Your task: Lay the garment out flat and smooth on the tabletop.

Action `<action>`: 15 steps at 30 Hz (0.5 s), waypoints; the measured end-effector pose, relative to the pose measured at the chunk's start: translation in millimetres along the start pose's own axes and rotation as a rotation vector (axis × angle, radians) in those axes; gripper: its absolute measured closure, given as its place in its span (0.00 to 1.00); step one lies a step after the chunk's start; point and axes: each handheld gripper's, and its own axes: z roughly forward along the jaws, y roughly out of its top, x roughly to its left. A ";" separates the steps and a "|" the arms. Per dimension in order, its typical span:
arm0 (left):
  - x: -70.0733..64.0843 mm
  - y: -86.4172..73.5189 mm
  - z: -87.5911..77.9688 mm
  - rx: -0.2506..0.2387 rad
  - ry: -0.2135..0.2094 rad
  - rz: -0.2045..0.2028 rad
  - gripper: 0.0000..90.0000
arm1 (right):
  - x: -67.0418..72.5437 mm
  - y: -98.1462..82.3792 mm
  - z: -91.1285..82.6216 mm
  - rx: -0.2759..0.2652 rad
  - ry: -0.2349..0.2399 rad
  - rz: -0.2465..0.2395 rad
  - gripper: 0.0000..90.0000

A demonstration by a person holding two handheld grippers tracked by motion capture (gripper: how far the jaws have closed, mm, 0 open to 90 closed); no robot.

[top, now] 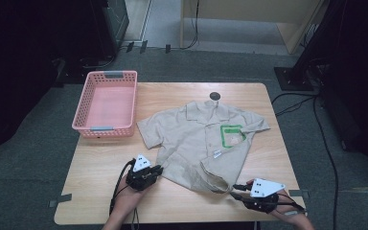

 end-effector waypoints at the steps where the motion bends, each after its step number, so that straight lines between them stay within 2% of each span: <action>1: 0.1 -0.1 -0.1 0.000 -0.005 -0.001 0.87 | -3.1 -1.1 -3.3 -0.007 0.018 0.019 0.70; 3: 0.3 -0.2 -0.3 0.000 -0.010 0.002 0.85 | -10.6 -0.9 -11.7 -0.042 0.044 0.061 0.66; 5: 0.6 -0.3 -0.6 -0.001 -0.016 0.000 0.81 | -20.3 2.7 -19.1 -0.078 0.031 0.103 0.65; 6: 0.7 -0.3 -0.6 -0.001 -0.016 -0.001 0.81 | -25.2 5.7 -21.5 -0.091 0.010 0.126 0.65; 8: 0.8 -0.3 -0.5 -0.002 -0.017 -0.004 0.80 | -36.2 13.7 -22.4 -0.109 -0.046 0.173 0.65; 10: 0.6 -0.3 -0.5 -0.003 -0.016 -0.005 0.80 | -47.2 23.8 -17.5 -0.104 -0.145 0.234 0.65; 13: 0.6 -0.5 -0.7 -0.002 -0.014 -0.004 0.80 | -67.7 37.4 -2.0 -0.056 -0.316 0.396 0.66; 14: 0.6 -0.5 -0.7 -0.002 -0.013 -0.003 0.80 | -73.1 40.9 3.9 -0.048 -0.338 0.442 0.67; 15: 0.5 -0.5 -0.8 -0.001 -0.013 -0.002 0.80 | -76.2 44.8 10.0 -0.050 -0.341 0.475 0.67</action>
